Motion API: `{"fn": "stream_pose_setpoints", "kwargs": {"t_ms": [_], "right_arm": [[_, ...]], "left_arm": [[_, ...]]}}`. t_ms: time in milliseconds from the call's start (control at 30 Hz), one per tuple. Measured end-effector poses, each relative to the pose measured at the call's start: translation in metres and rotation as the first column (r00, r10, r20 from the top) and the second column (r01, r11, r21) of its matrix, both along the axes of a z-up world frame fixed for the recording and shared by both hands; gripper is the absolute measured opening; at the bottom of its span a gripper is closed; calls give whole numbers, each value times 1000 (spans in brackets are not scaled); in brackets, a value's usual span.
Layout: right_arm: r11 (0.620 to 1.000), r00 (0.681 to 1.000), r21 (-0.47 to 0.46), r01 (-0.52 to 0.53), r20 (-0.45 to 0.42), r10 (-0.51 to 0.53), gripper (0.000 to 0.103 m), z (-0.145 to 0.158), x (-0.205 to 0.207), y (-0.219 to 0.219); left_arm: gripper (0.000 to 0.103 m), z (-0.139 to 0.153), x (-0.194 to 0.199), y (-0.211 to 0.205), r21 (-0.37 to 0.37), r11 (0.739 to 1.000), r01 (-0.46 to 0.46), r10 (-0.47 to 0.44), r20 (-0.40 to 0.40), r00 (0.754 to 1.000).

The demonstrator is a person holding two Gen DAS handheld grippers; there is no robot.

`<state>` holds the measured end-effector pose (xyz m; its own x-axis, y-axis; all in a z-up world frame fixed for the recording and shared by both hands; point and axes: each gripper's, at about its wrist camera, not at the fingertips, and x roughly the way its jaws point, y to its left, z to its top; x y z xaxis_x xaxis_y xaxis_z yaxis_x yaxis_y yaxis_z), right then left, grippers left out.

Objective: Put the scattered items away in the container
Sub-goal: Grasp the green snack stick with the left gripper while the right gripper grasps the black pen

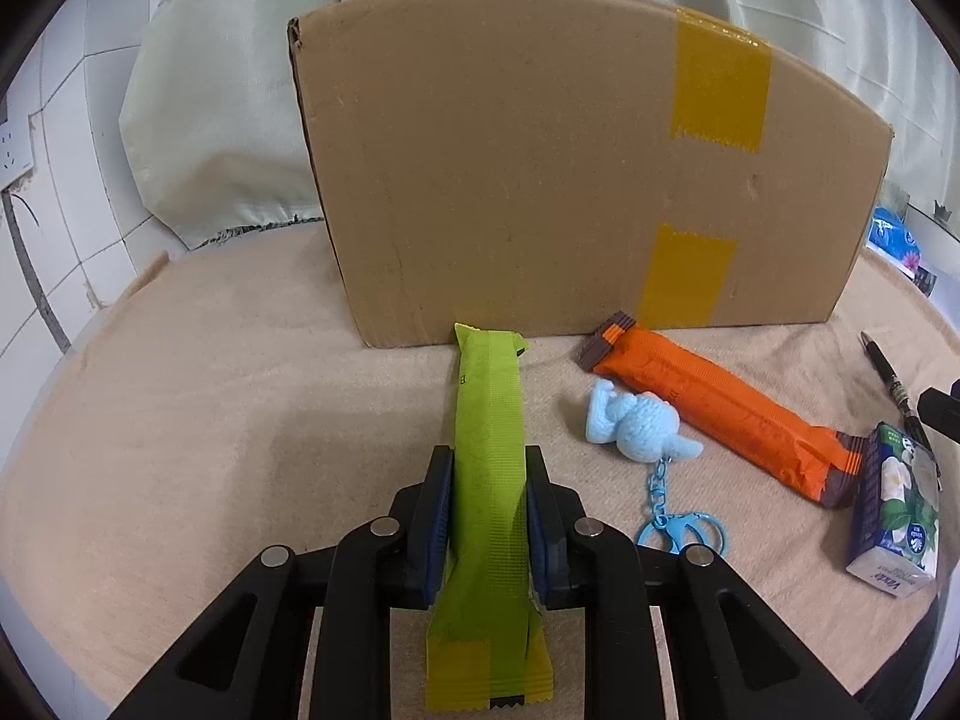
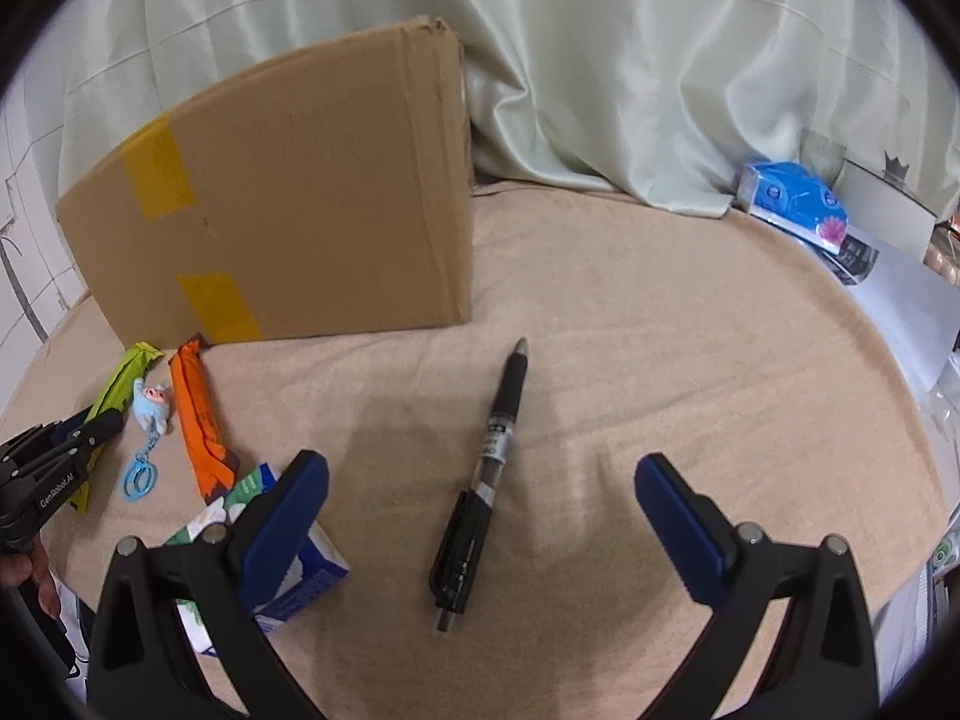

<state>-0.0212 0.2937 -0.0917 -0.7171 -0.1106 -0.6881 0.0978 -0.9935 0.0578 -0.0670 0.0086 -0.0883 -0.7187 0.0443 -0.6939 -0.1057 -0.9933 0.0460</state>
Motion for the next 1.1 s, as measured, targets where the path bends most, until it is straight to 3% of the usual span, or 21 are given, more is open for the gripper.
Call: {"fn": "stream_pose_setpoints", "kwargs": {"t_ms": [167, 333, 567, 667, 733, 767, 933, 1100], "right_arm": [[1000, 1000, 3, 8, 20, -8, 100, -4, -8, 1], [1000, 998, 20, 7, 58, -8, 79, -14, -15, -1], [999, 997, 36, 11, 75, -14, 62, -20, -18, -2], [997, 997, 67, 23, 69, -28, 43, -20, -18, -1], [997, 998, 81, 8, 67, -14, 20, -20, -18, -2], [996, 998, 90, 9, 66, -15, 16, -20, -18, -2], [997, 999, 82, 4, 48, -8, 13, -14, -16, 0], [997, 1000, 75, -30, -8, 30, 13, 10, -6, -6]], "left_arm": [[23, -3, 0, 1, 4, 1000, 0, 0, 0, 1000], [23, -6, -6, -2, 10, 1000, 3, -3, 1, 1000], [23, -9, -13, -5, 12, 1000, 4, -4, -4, 1000], [23, -11, -17, -2, 14, 1000, 2, -2, -8, 1000], [23, -13, -19, -7, 19, 1000, 1, -1, -7, 1000], [23, -14, -21, -7, 22, 1000, 0, 0, -8, 1000], [23, -12, -28, -16, 30, 1000, 2, -2, -20, 1000], [23, 11, -7, -15, 41, 999, 2, 1, -61, 998]]}}
